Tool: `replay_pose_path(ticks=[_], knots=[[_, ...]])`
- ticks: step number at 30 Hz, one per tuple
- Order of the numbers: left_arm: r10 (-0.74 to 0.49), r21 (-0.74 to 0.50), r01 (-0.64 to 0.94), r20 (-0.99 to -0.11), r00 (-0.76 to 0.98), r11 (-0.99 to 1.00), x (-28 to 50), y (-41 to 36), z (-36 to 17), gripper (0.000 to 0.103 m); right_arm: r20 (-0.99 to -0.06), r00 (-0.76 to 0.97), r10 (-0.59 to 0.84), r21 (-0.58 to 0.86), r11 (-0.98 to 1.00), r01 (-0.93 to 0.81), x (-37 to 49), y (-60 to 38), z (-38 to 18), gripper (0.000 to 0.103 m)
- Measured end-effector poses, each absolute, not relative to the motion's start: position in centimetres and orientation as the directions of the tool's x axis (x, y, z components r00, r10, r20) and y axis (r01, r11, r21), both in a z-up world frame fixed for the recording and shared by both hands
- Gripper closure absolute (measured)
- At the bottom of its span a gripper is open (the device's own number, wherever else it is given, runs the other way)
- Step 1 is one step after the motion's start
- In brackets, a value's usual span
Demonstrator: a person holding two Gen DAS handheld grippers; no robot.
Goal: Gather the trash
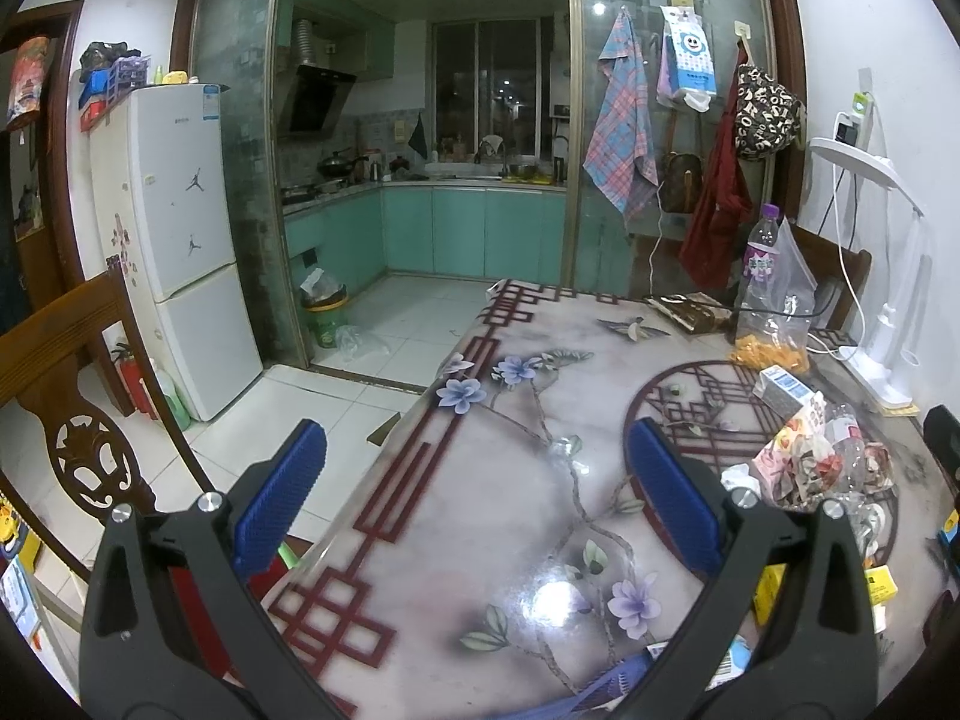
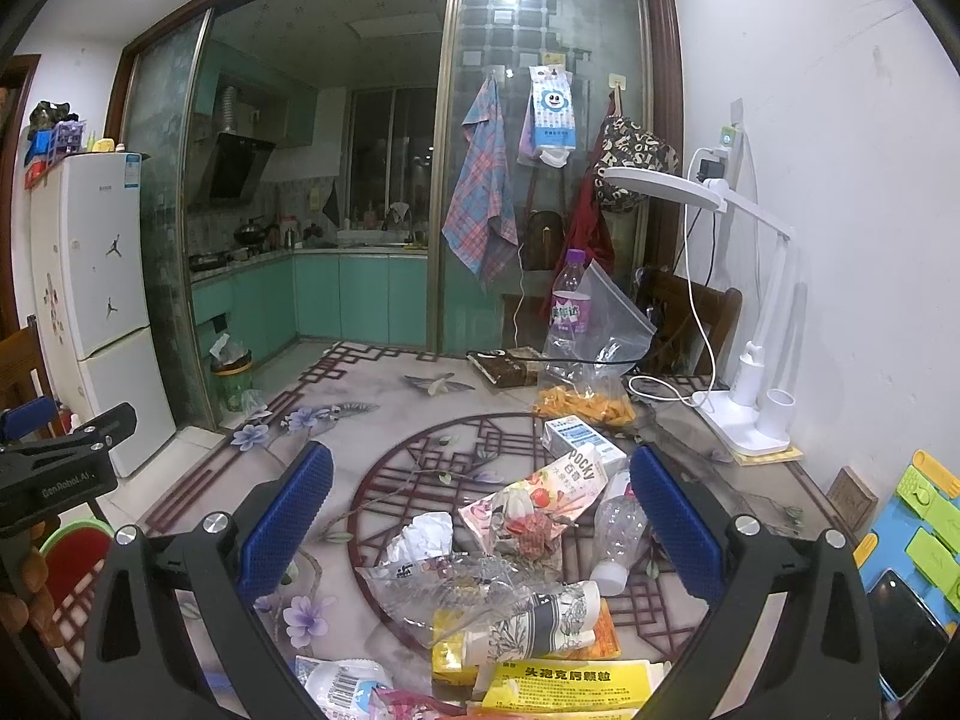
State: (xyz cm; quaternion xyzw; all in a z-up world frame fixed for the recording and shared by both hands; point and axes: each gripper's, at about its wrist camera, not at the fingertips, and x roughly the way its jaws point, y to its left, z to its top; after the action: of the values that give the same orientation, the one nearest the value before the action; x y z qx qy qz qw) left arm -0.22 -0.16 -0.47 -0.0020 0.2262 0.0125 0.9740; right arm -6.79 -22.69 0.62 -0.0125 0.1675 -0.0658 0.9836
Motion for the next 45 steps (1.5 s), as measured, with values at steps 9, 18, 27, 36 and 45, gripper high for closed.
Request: replay_pose_path(ticks=[9,18,27,36,45], knots=[[0.022,0.002,-0.024,-0.441,0.897,1.0,-0.2,-0.2,-0.5,0.004,-0.334,0.933,-0.134,-0.05,0.991,0.125,-6.6,-22.7,0.0,0.007],[-0.006,0.028,0.022,-0.487,0.874,0.999,0.5,-0.3,-1.2,0.004,-0.357,0.908,-0.218,-0.191,0.969,0.157,-6.5,-23.5,-0.6,0.007],[-0.172,-0.064,0.171,-0.647,0.743,0.983,1.8,0.8,-4.6,0.004,-0.719,0.69,0.084,0.177,0.982,0.066,-3.5,-28.5,-7.2,0.007],[-0.358,-0.165,0.359,-0.731,0.581,0.919,0.7,-4.8,-7.7,0.004,-0.791,0.6,0.122,0.314,0.922,0.226,-2.8,-32.8,-10.4,0.007],[-0.39,-0.182,0.422,-0.784,0.482,0.888,-0.2,-7.4,-10.0,0.004,-0.783,0.622,-0.009,0.012,1.0,0.029,-0.7,-27.0,-8.3,0.008]])
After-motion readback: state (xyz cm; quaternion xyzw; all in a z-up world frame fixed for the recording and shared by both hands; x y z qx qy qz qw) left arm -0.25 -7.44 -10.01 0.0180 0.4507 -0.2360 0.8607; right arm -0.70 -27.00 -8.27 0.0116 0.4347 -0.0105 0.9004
